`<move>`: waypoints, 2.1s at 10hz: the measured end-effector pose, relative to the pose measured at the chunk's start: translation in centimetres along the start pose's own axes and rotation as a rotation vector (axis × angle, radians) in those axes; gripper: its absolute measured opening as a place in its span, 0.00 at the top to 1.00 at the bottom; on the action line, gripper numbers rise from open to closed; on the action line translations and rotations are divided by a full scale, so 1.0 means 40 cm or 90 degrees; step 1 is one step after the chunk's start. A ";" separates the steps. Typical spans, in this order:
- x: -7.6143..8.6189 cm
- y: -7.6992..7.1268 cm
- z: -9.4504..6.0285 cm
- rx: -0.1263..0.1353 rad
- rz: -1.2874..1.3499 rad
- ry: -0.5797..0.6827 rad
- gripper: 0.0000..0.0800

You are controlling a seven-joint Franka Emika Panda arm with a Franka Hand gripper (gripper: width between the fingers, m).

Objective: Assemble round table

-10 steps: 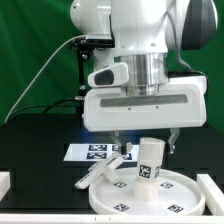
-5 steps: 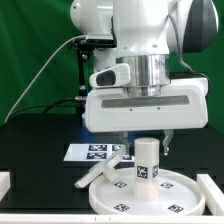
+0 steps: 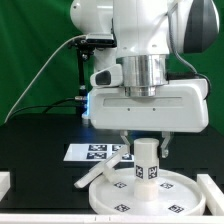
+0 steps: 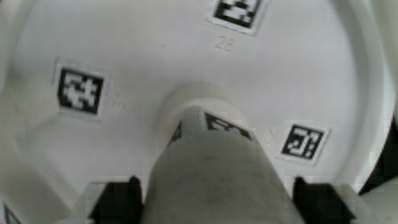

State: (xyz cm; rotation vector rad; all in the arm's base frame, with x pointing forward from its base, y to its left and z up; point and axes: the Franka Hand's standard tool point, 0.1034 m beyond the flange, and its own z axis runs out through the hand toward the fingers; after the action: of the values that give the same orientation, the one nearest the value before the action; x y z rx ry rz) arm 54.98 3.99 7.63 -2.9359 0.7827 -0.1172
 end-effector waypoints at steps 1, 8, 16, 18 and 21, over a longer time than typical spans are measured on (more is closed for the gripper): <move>-0.002 -0.002 0.001 0.000 0.143 0.000 0.50; 0.007 -0.003 0.003 0.027 0.492 -0.009 0.49; 0.057 -0.007 -0.031 0.038 0.124 -0.032 0.19; 0.061 -0.003 -0.030 0.037 0.028 -0.028 0.19; 0.056 -0.007 -0.027 0.014 -0.184 -0.022 0.19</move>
Offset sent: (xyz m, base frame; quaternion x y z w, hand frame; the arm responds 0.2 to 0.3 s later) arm 0.0000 0.0000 0.0000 0.0000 0.0000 0.1938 0.9810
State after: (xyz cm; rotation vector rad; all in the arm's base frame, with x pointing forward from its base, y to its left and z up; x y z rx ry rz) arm 56.92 3.03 8.86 -3.0017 0.3448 -0.0964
